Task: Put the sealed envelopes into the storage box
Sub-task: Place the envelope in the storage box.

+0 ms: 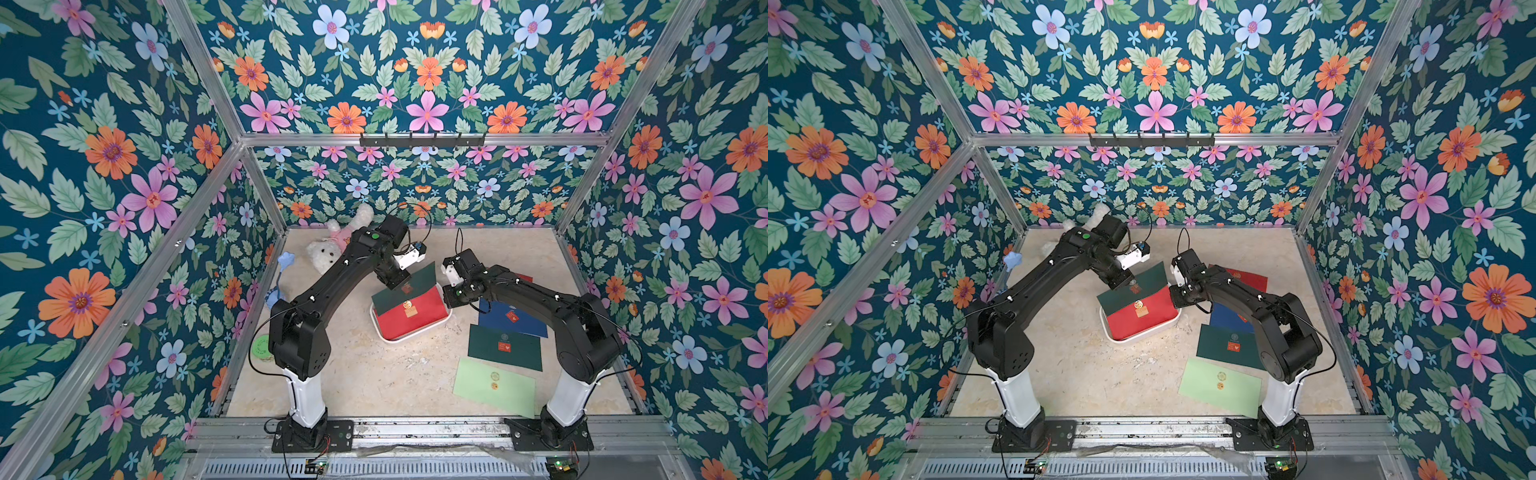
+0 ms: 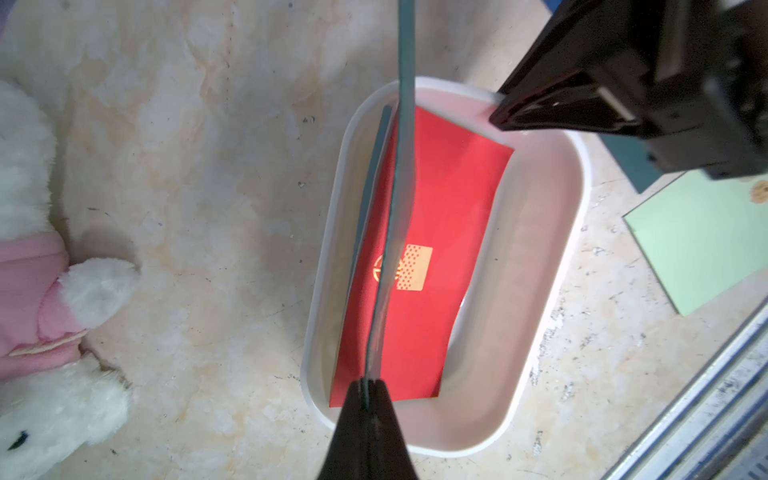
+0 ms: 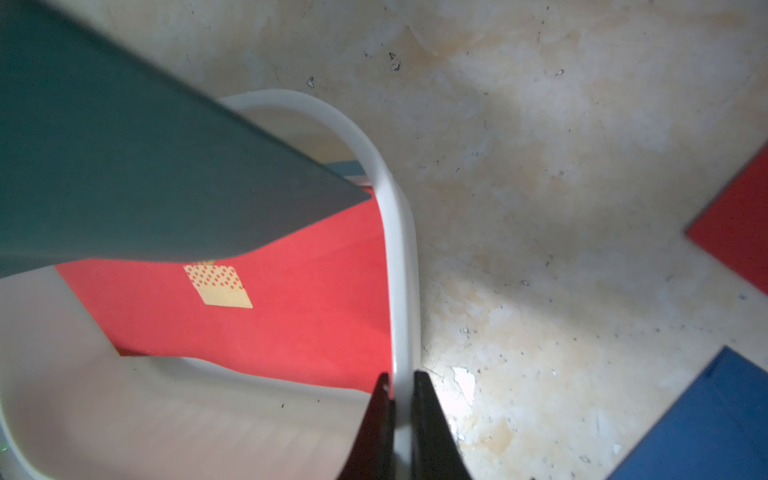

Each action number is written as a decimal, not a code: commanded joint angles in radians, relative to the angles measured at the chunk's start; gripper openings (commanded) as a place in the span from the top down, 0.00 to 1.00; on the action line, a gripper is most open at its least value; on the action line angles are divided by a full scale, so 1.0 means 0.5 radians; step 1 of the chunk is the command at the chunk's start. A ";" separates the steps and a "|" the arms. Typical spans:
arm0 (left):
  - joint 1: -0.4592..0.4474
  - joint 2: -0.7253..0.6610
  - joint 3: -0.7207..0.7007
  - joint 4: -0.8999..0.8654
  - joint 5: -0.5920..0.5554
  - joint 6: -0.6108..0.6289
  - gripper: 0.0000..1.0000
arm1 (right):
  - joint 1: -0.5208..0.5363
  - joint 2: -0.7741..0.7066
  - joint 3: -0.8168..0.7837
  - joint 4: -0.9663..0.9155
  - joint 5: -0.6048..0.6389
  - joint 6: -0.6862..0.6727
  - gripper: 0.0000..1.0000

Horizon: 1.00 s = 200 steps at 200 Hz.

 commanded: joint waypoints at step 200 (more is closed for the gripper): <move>0.010 0.252 -0.142 0.030 0.234 0.124 1.00 | -0.015 -0.091 -0.058 0.083 -0.044 -0.025 0.89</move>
